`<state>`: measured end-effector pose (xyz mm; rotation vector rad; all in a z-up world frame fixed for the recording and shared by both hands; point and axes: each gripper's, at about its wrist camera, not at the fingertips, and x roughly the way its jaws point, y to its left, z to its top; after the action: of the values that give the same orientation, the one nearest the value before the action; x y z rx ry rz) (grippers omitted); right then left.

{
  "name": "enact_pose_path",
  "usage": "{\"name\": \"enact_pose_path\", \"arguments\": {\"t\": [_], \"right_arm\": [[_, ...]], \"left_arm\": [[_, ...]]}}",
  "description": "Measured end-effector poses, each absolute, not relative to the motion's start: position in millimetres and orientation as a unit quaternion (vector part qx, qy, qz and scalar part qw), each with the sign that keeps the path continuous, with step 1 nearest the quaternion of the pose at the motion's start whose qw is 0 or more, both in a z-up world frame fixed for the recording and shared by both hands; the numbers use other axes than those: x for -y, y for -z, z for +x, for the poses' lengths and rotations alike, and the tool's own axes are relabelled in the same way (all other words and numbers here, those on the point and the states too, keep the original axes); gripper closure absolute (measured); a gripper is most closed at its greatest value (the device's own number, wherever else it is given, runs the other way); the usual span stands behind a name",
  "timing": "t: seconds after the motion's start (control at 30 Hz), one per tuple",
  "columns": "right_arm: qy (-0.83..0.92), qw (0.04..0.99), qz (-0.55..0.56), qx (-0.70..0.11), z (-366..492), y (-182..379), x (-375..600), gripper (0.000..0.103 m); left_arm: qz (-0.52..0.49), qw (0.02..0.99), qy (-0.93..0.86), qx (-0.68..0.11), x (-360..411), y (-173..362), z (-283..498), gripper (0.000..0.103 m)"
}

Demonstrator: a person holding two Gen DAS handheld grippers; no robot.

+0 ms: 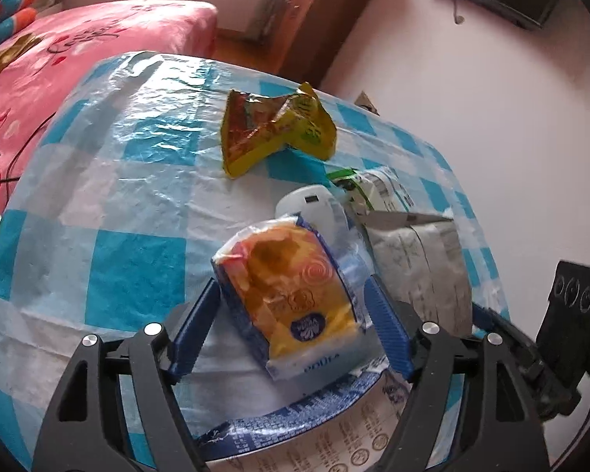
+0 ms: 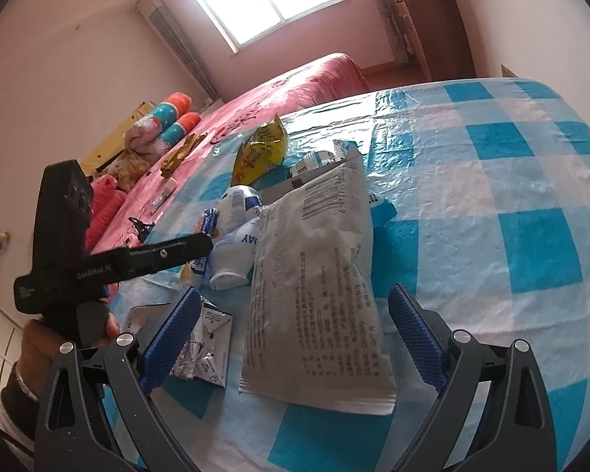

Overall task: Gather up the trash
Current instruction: 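Grasp the white printed bag with the right tool while the left tool holds the bread bag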

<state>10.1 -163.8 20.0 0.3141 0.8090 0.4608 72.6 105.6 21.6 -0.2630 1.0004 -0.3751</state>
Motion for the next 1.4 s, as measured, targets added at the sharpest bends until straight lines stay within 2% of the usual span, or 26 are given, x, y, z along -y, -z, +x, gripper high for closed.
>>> {"name": "enact_pose_path", "arguments": {"t": [0.3, 0.43, 0.53, 0.57, 0.6, 0.67, 0.83, 0.9, 1.0, 1.13, 1.3, 1.4], "right_arm": [[-0.231, 0.872, 0.149, -0.406, 22, -15, 161, 0.008], [-0.247, 0.866, 0.152, -0.407, 26, -15, 160, 0.008], [-0.255, 0.867, 0.149, -0.401, 24, -17, 158, 0.008], [-0.257, 0.867, 0.147, -0.401, 24, -17, 157, 0.009], [-0.258, 0.867, 0.146, -0.401, 24, -17, 157, 0.016], [-0.258, 0.865, 0.146, -0.404, 24, -16, 156, 0.023], [-0.268, 0.864, 0.155, -0.397, 22, -17, 159, 0.032], [-0.276, 0.861, 0.158, -0.396, 21, -18, 160, 0.042], [-0.302, 0.856, 0.164, -0.387, 18, -20, 159, 0.049], [-0.331, 0.850, 0.145, -0.384, 13, -23, 148, 0.050], [-0.338, 0.856, 0.075, -0.383, 1, -26, 121, 0.048], [-0.341, 0.853, 0.077, -0.387, 3, -25, 119, 0.048]], "left_arm": [[-0.107, 0.862, 0.142, -0.474, -93, -23, 75, 0.028], [-0.136, 0.859, 0.150, -0.470, -93, -23, 70, 0.041], [-0.132, 0.864, 0.151, -0.461, -90, -25, 66, 0.047], [-0.134, 0.865, 0.150, -0.460, -90, -25, 65, 0.048], [-0.138, 0.864, 0.149, -0.460, -91, -25, 64, 0.050], [-0.144, 0.864, 0.148, -0.459, -93, -25, 63, 0.053], [-0.162, 0.863, 0.150, -0.454, -101, -24, 56, 0.061], [-0.165, 0.864, 0.150, -0.452, -104, -24, 53, 0.062], [-0.166, 0.864, 0.155, -0.451, -104, -25, 49, 0.069], [-0.169, 0.860, 0.157, -0.456, -104, -21, 44, 0.089], [-0.178, 0.857, 0.150, -0.460, -111, -13, 39, 0.091], [-0.179, 0.857, 0.153, -0.458, -113, -13, 35, 0.092]]}}
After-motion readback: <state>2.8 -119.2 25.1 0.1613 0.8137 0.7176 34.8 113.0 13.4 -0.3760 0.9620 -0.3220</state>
